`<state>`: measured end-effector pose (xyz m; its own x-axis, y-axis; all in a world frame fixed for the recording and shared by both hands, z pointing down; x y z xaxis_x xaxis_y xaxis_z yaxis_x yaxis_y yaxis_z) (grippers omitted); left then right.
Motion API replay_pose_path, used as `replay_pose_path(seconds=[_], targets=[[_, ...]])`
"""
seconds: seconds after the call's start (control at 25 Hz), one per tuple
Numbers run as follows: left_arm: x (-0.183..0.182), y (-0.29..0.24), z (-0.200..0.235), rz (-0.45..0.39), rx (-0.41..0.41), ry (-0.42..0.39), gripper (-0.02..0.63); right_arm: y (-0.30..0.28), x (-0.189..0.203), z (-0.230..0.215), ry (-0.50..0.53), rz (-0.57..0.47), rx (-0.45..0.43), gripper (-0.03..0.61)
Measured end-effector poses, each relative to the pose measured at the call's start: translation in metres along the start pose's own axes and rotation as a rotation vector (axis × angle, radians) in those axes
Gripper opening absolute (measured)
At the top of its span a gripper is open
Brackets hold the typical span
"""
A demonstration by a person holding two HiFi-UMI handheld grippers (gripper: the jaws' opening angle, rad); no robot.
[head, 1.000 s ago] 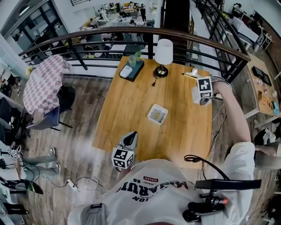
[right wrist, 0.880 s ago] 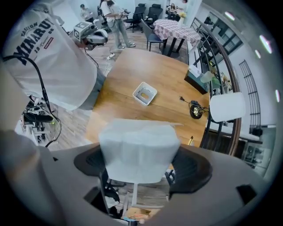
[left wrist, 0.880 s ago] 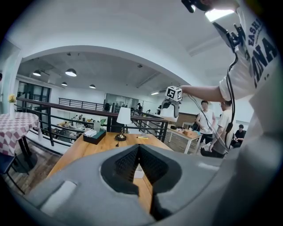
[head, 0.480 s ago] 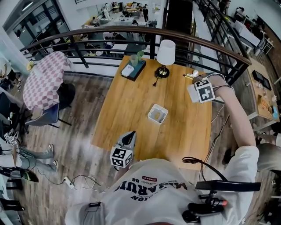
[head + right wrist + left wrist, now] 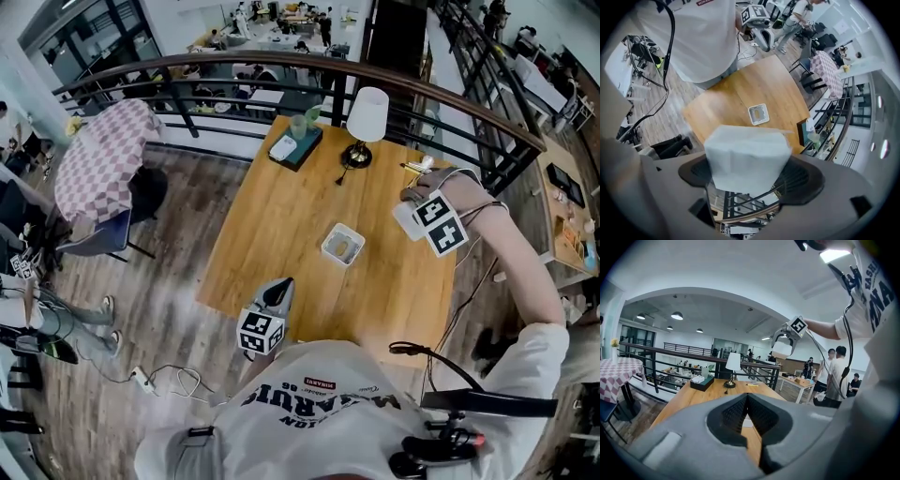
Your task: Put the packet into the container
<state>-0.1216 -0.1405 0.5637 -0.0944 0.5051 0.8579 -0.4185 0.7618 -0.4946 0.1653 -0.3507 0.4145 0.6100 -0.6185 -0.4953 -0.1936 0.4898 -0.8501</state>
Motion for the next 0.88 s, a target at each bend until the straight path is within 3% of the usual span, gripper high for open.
replay_pose_path(seconds=[0.88], targets=[[0.008,0.002,0.01,-0.001,-0.033,0.028,0.0,-0.008,-0.029,-0.018,0.091,-0.032,0.016,0.439]])
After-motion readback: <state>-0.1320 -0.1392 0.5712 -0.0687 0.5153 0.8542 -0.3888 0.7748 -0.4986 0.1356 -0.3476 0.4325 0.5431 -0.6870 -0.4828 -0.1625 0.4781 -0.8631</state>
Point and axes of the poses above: the fingertips, and each gripper's own axes: y backward along the fingers, z to its left, x out of its underside, the point moved 9 cm from there along y, backward along the fingers, and after that the axes turned 12 degrees about z, right-handed, at the moved point
